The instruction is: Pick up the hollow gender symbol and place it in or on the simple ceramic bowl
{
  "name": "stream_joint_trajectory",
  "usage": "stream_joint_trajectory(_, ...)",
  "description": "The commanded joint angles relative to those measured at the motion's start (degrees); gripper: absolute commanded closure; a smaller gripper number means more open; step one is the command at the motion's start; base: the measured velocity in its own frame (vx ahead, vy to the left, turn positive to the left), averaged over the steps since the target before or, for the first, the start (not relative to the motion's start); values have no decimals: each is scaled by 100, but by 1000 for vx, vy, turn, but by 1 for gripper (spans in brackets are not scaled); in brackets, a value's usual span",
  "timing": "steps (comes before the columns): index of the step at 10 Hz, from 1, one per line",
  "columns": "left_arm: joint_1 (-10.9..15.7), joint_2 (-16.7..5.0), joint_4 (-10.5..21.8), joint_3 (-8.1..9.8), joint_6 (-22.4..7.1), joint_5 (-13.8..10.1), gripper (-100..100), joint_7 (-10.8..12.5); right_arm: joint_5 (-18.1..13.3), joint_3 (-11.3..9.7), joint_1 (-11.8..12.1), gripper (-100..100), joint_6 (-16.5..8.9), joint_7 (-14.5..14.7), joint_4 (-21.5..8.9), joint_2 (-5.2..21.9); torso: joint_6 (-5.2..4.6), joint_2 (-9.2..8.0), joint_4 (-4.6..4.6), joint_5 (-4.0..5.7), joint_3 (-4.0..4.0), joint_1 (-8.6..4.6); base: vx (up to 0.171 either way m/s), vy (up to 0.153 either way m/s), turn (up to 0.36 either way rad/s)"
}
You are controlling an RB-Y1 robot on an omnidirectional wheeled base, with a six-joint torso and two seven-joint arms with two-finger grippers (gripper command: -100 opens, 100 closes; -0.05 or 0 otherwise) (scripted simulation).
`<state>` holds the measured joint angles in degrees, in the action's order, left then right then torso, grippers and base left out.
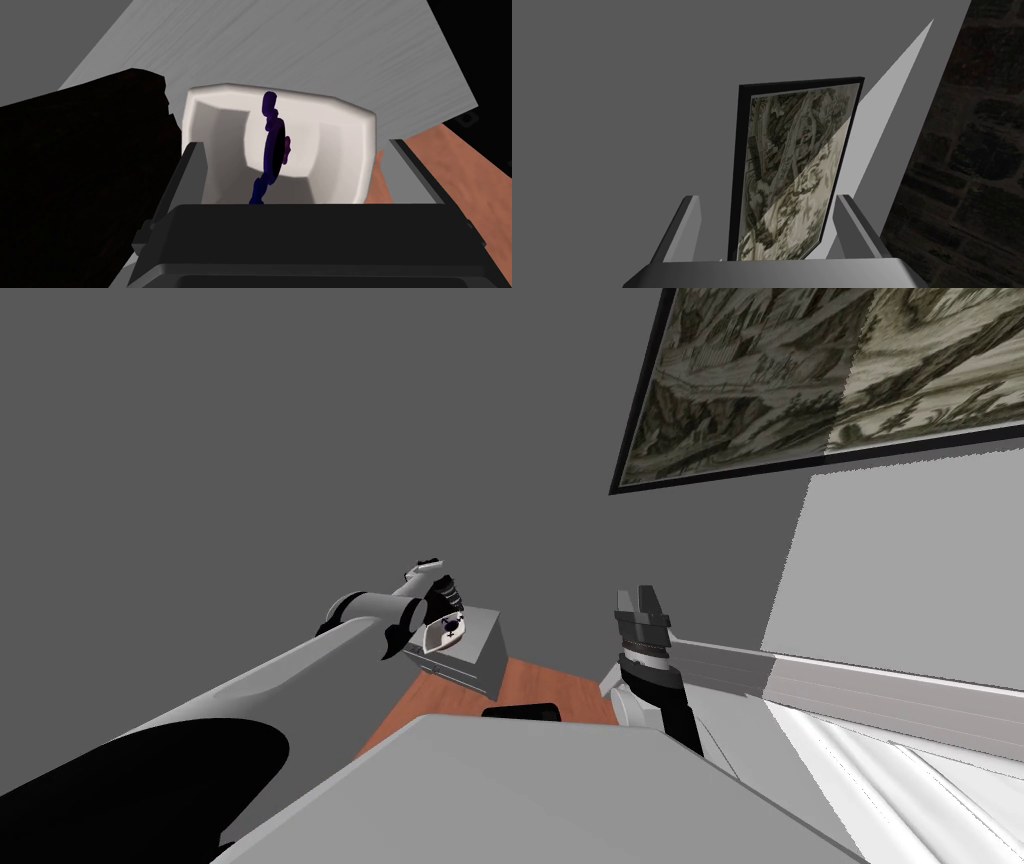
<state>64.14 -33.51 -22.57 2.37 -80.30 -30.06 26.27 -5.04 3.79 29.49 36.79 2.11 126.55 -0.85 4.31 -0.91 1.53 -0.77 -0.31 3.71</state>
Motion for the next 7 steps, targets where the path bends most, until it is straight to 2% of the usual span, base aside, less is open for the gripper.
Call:
stream_joint_trajectory(1,151,-219,-22,-58,-223,-15,-100,-165,0,0,0,0,0,0,0,0,0,0,0,0,0,0,18,-158,-48)
stream_joint_trajectory(2,151,-219,-22,-58,-223,-15,-100,-165,0,-1,0,0,0,0,0,-1,0,1,0,3,0,-18,14,-148,-3)
stream_joint_trajectory(4,151,-219,-22,-58,-223,-15,-100,-165,0,0,0,0,0,0,0,0,0,-2,0,-1,1,6,4,-39,2)
stream_joint_trajectory(5,323,-381,36,-111,-365,-19,-100,-297,0,1,0,0,0,0,0,1,1,-3,0,-7,1,29,17,-93,-46)
stream_joint_trajectory(7,323,-381,-173,-111,-365,-19,-100,-297,0,0,0,0,0,0,0,0,1,3,1,0,-1,-1,19,-87,6)
